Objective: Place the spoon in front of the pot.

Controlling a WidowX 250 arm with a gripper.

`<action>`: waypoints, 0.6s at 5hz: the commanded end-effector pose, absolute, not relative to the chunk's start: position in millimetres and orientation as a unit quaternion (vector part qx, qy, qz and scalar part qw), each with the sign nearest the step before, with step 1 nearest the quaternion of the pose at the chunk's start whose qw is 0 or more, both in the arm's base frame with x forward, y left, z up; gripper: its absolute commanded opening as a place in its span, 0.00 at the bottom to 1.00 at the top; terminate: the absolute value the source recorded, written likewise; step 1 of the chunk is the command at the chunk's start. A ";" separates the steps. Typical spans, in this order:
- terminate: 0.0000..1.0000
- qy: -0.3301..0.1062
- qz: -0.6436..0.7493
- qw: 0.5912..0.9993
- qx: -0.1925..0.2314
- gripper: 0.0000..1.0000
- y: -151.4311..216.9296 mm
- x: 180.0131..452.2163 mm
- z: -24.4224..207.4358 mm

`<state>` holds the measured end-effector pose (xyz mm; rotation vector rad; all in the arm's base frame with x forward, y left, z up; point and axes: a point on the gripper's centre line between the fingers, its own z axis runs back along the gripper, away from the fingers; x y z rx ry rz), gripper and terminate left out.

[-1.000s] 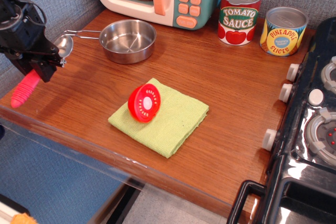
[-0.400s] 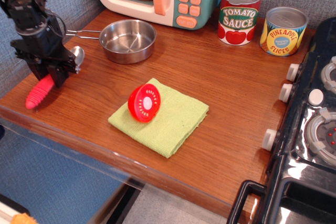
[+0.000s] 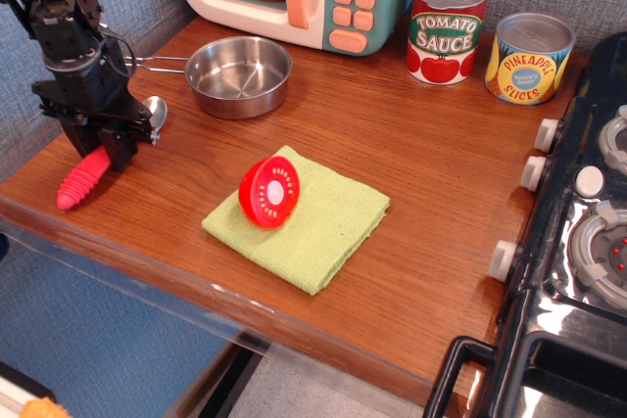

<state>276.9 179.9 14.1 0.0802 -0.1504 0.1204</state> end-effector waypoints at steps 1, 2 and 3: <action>0.00 -0.115 0.051 0.991 0.045 1.00 178.2 286.6 51.7; 0.00 -0.153 0.045 0.987 0.024 1.00 171.8 284.4 81.0; 0.00 -0.139 0.023 0.990 0.002 1.00 149.4 289.5 115.5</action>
